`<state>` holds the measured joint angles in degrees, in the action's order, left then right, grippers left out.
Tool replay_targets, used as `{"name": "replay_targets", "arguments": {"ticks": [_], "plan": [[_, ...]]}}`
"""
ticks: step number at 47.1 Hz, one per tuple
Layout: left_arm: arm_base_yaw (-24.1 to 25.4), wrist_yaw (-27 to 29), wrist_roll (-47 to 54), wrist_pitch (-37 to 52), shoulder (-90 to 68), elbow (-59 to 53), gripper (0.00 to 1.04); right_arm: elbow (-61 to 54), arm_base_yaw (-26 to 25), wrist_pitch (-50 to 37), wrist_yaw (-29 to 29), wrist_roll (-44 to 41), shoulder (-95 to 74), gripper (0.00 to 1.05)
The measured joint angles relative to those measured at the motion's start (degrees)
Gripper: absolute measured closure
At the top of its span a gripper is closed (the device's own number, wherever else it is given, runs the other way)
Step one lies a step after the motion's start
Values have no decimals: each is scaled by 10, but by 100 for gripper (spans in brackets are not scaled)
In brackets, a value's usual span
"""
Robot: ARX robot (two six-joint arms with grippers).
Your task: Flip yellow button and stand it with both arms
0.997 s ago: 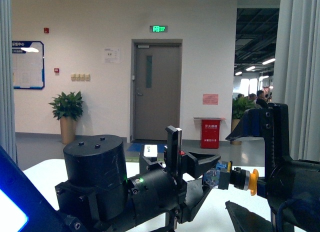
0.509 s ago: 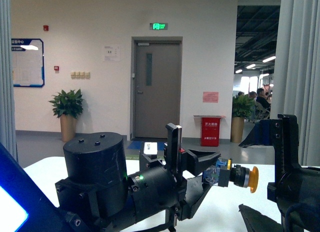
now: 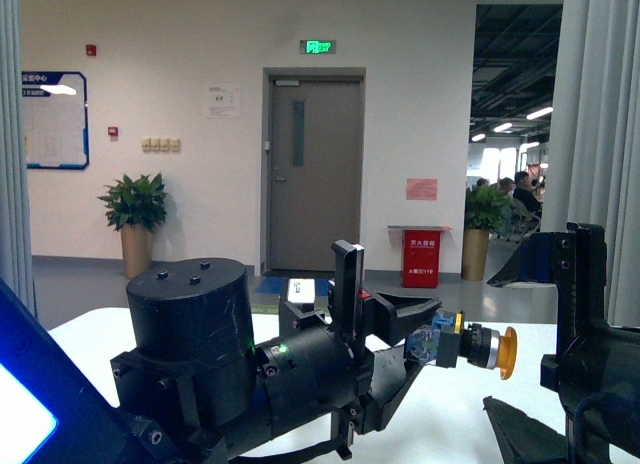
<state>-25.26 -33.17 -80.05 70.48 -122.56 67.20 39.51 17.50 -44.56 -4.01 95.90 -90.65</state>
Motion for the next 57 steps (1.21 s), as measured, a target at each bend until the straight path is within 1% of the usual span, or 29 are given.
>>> {"name": "replay_targets", "arguments": {"ticks": [2,3,10,11,12,16,20,22,35,38,41,44,51,54,57], "plan": [[0,0,0,0,0,0,70,0,0,0,0,0,0,7],[0,0,0,0,0,0,70,0,0,0,0,0,0,9],[0,0,0,0,0,0,70,0,-2,-9,1,-1,-1,32],[0,0,0,0,0,0,70,0,-2,-10,2,-1,-1,34],[0,0,0,0,0,0,70,0,-2,-11,2,-1,-1,39],[0,2,-1,0,0,1,70,0,-4,-13,6,-1,-3,54],[0,2,0,0,0,3,70,0,-5,-15,7,-1,-5,65],[0,2,0,0,0,3,70,0,-5,-17,9,-1,-5,67],[0,2,-1,0,0,4,70,-4,-8,-21,13,-3,-5,67],[0,1,0,0,0,4,61,-5,-9,-22,14,-3,-5,67],[0,1,0,0,0,4,51,-6,-11,-23,16,-3,-4,67],[0,0,0,0,-1,4,37,-7,-13,-25,17,-3,-1,67],[0,0,0,0,-1,4,13,-15,-17,-25,17,-5,3,67],[0,0,0,0,-1,4,5,-18,-18,-25,17,-6,5,67],[0,0,0,0,-1,4,7,-21,-18,-25,17,-6,8,67]]}}
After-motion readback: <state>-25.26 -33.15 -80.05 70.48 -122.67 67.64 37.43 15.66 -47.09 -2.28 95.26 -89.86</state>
